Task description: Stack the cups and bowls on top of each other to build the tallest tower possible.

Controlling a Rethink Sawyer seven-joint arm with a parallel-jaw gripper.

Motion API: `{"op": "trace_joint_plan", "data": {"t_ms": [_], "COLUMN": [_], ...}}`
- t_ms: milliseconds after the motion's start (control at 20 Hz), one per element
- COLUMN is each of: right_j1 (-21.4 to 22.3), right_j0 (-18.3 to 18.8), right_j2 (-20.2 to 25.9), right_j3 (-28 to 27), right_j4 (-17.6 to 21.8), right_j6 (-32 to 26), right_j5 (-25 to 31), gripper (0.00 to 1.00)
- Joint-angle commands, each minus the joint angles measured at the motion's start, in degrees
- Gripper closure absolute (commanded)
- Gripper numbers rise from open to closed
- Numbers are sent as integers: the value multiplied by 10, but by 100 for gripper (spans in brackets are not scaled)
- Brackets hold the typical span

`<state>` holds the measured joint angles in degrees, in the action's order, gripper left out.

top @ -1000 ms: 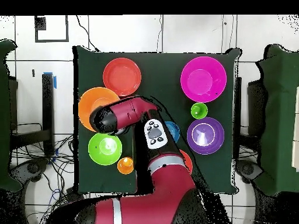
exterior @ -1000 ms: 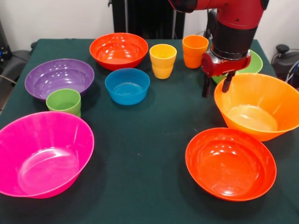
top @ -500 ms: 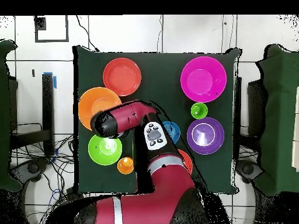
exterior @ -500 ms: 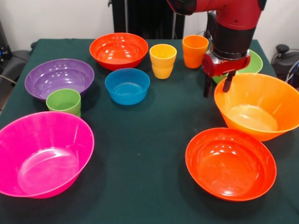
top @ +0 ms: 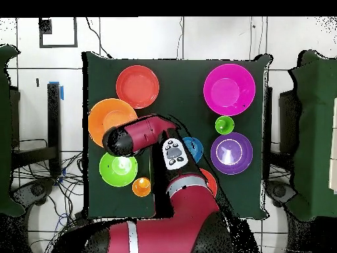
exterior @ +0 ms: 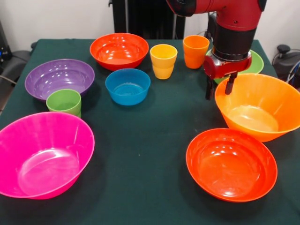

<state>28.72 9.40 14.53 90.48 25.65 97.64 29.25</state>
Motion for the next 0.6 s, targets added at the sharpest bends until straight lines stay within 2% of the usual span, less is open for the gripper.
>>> {"op": "trace_joint_plan", "data": {"t_ms": [50, 100, 150, 450, 600], "right_j1": [-27, -27, -27, -23, -21], "right_j0": [-3, -5, -7, -17, -16], "right_j2": [5, 3, 2, -5, -5], "right_j3": [18, 16, 14, 8, 14], "right_j4": [3, 2, 0, 0, 2], "right_j6": [57, 56, 55, 43, 44], "right_j5": [-33, -26, -18, -10, -24], "gripper": [0, 0, 100, 100, 100]}}
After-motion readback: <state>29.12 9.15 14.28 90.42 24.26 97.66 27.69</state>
